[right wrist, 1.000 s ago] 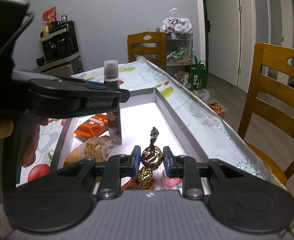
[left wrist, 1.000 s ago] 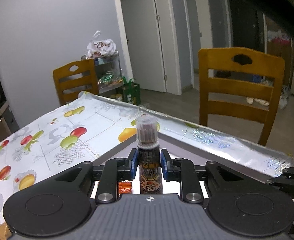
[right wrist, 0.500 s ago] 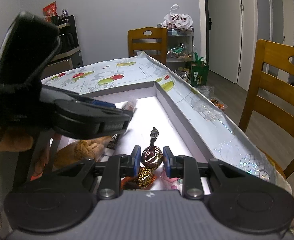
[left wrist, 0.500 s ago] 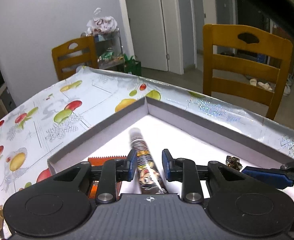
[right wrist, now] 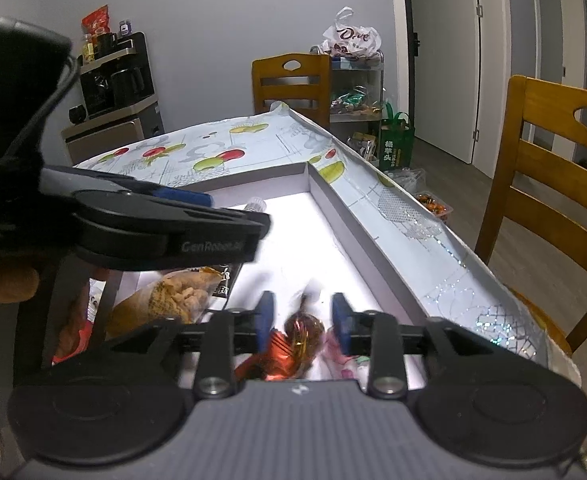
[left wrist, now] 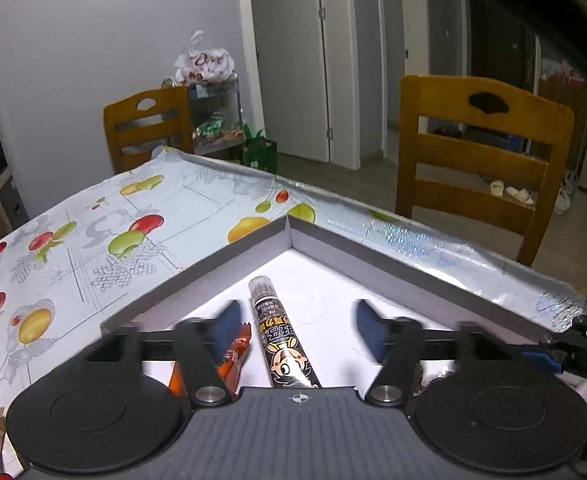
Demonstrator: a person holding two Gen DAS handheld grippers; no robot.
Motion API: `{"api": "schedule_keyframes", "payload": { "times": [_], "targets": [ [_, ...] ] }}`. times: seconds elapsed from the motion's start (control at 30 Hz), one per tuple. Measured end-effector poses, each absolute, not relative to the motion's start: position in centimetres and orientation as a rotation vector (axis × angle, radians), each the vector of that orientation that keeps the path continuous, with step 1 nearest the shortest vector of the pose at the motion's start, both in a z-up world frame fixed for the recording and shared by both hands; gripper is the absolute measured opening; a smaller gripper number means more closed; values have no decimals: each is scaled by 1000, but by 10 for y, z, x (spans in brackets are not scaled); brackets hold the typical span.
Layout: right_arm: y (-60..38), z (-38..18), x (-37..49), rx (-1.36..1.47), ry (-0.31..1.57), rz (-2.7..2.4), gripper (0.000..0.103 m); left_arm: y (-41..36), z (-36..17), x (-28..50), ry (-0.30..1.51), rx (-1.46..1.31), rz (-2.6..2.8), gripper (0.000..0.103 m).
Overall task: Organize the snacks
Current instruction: 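Lower both candies into the white box and open both grippers, then move both open tools back over the remaining snacks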
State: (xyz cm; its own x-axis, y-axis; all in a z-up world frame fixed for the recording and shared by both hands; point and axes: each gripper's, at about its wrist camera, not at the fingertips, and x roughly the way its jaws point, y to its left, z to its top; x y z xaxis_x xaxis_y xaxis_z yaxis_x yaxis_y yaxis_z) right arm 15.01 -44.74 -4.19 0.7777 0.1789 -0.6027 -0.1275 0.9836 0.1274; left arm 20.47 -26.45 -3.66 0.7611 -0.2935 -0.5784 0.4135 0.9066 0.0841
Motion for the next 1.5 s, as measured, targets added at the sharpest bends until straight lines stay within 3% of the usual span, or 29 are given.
{"api": "schedule_keyframes", "payload": {
  "times": [0.03,0.07,0.13,0.23,0.37,0.7,1.5],
  "targets": [
    [-445,-41,149,75,655,164,55,-263,-35,203,585,206,-394,77],
    [-445,-39,147,74,646,162,58,-262,-33,201,581,198,-401,77],
    [-442,-37,144,69,632,163,59,-260,-30,198,581,184,-411,79],
    [-439,-34,142,64,629,163,60,-255,-25,193,572,167,-417,94],
    [-437,-30,136,63,617,155,73,-247,-19,187,560,139,-429,102],
    [-432,-13,113,79,578,146,96,-223,-5,163,513,94,-401,103],
    [-357,20,85,-15,515,266,99,-127,21,103,454,63,-285,103]
  ]
}}
